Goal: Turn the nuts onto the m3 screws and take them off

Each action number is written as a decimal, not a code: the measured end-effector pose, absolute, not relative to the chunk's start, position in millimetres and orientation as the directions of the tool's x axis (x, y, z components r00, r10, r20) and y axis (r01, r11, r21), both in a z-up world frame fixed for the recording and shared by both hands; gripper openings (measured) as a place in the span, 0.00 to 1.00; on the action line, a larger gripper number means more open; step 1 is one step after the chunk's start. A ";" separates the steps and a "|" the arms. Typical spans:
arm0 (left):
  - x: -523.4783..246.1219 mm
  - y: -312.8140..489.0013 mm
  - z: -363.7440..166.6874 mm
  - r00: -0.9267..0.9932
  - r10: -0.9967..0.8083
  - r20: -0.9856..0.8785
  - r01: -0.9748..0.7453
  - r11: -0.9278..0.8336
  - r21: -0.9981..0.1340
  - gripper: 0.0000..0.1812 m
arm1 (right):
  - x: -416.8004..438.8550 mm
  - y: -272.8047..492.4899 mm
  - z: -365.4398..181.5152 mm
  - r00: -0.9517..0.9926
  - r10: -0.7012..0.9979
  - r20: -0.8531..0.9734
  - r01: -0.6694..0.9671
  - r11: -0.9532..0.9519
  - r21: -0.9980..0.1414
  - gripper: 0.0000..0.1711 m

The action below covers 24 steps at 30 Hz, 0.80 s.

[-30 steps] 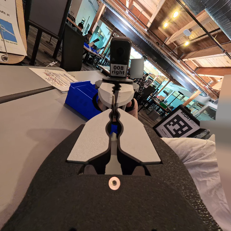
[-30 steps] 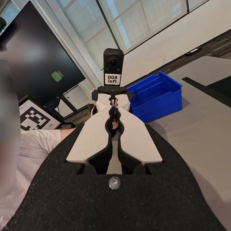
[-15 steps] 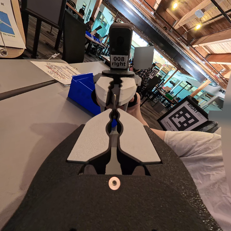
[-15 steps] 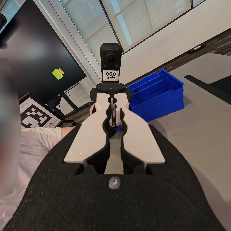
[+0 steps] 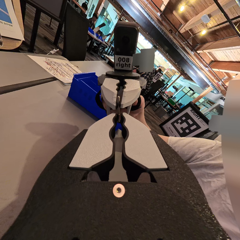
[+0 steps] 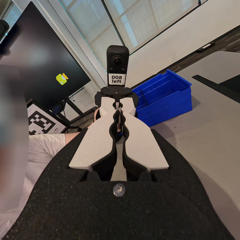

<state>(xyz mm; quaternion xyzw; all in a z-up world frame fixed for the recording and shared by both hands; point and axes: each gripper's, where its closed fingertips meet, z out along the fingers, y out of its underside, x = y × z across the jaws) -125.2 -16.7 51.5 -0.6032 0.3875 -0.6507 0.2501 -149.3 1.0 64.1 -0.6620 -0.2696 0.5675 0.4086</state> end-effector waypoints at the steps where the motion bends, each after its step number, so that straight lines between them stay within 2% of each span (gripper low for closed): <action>1: -125.6 -16.5 51.7 -0.150 -0.790 0.595 -0.141 -0.578 -0.803 0.02 | -149.2 0.8 64.6 0.209 0.821 -0.531 -0.108 -0.520 -0.847 0.01; 22: -127.2 -16.7 52.9 -0.190 -0.747 0.637 -0.140 -0.621 -0.771 0.01 | -151.0 1.2 66.4 0.206 0.838 -0.506 -0.106 -0.495 -0.863 0.02; 24: -127.9 -16.5 53.2 -0.186 -0.752 0.632 -0.141 -0.616 -0.775 0.01 | -147.0 2.9 74.9 0.225 0.853 -0.470 -0.134 -0.451 -0.882 0.08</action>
